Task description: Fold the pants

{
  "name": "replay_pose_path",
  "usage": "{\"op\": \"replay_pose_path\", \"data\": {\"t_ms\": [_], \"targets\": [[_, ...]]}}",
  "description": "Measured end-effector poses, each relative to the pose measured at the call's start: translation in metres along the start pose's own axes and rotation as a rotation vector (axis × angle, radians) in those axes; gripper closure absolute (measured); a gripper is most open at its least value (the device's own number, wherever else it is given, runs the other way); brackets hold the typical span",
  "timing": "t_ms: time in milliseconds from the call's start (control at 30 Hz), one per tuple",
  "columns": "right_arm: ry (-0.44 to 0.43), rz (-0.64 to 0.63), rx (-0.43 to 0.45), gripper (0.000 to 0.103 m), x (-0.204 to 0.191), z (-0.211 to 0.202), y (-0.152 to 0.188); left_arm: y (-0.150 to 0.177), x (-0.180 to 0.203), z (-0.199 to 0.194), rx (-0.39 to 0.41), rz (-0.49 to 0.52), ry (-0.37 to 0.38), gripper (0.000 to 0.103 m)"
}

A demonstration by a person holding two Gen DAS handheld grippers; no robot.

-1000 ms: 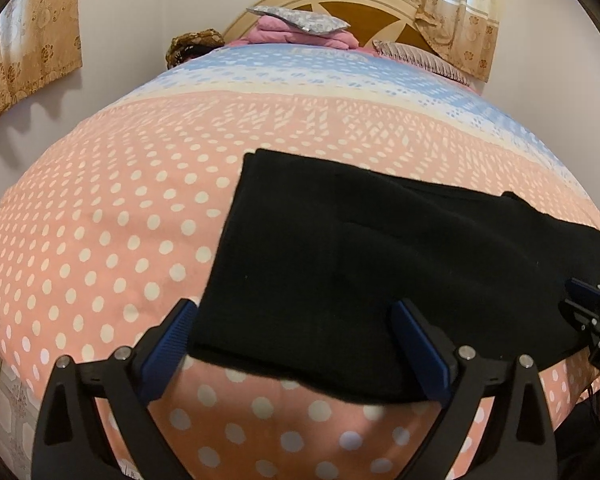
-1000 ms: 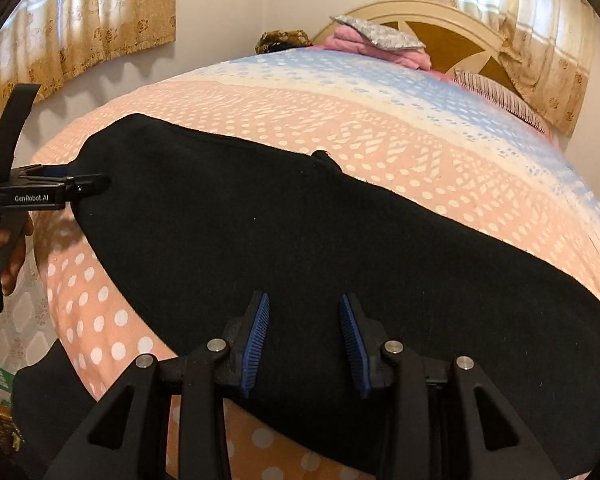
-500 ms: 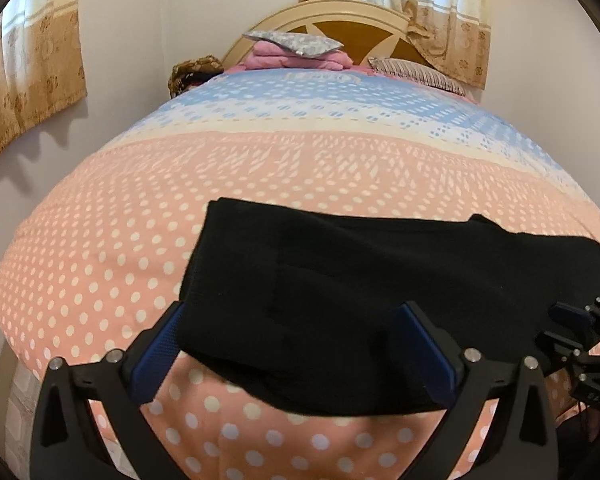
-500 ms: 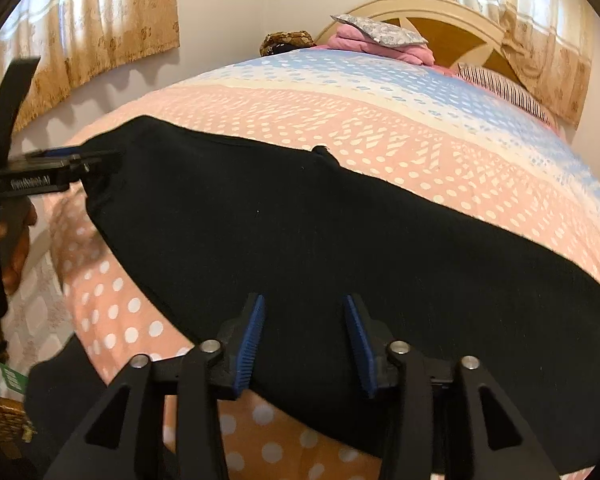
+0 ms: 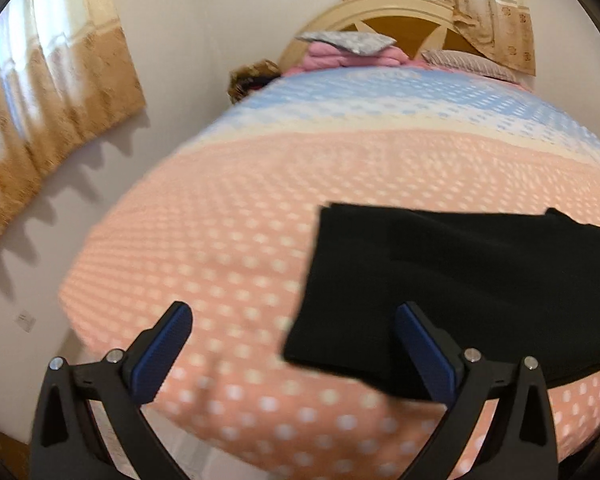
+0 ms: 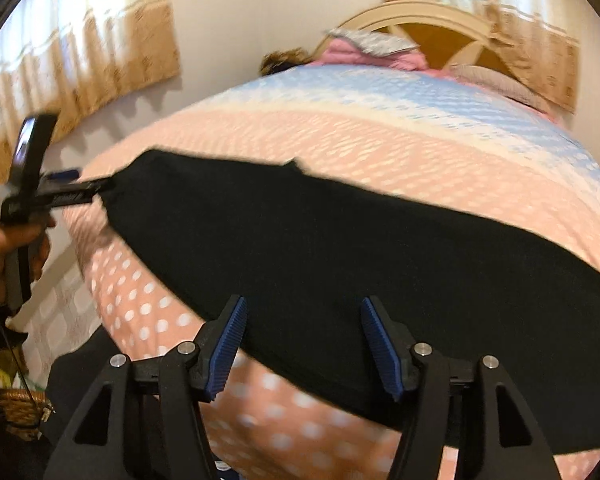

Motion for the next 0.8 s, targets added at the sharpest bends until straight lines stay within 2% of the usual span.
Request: {"op": "replay_pose_path", "data": {"t_ms": [100, 200, 333, 533, 600, 667, 800], "targets": [[0.036, 0.075, 0.036, 0.042, 0.035, -0.026, 0.011, -0.010, -0.005, -0.009, 0.023, -0.024, 0.001, 0.000], [0.121, 0.143, 0.067, 0.042, 0.085, -0.063, 0.025, -0.015, -0.006, -0.017, 0.038, -0.046, -0.002, 0.000], [0.284, 0.250, 0.105, 0.042, 0.169, -0.121, 0.055, -0.013, 0.021, -0.032, 0.050, -0.047, 0.097, 0.000], [0.519, 0.634, 0.089, 0.042, 0.318, -0.197, 0.147, -0.001, 0.097, -0.029, -0.011, 0.031, 0.247, 0.000], [0.545, 0.709, 0.076, 0.042, 0.346, -0.207, 0.170, 0.004, 0.124, -0.022, -0.035, 0.068, 0.271, 0.000], [0.524, 0.755, 0.064, 0.042, 0.364, -0.206, 0.186, 0.008, 0.145, -0.019, -0.058, 0.100, 0.287, 0.000], [0.385, 0.777, 0.045, 0.042, 0.376, -0.187, 0.198, 0.015, 0.176, -0.019, -0.084, 0.149, 0.307, 0.000]]}}
Point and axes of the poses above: each gripper's, at about its wrist camera, not at the fingertips, and z roughly the way its jaws point, x to its right, y to its underside, the point moved 3 cm from there along z, roughly the way its jaws point, and after that the axes turned 15 degrees about -z, right-handed, at the moved point
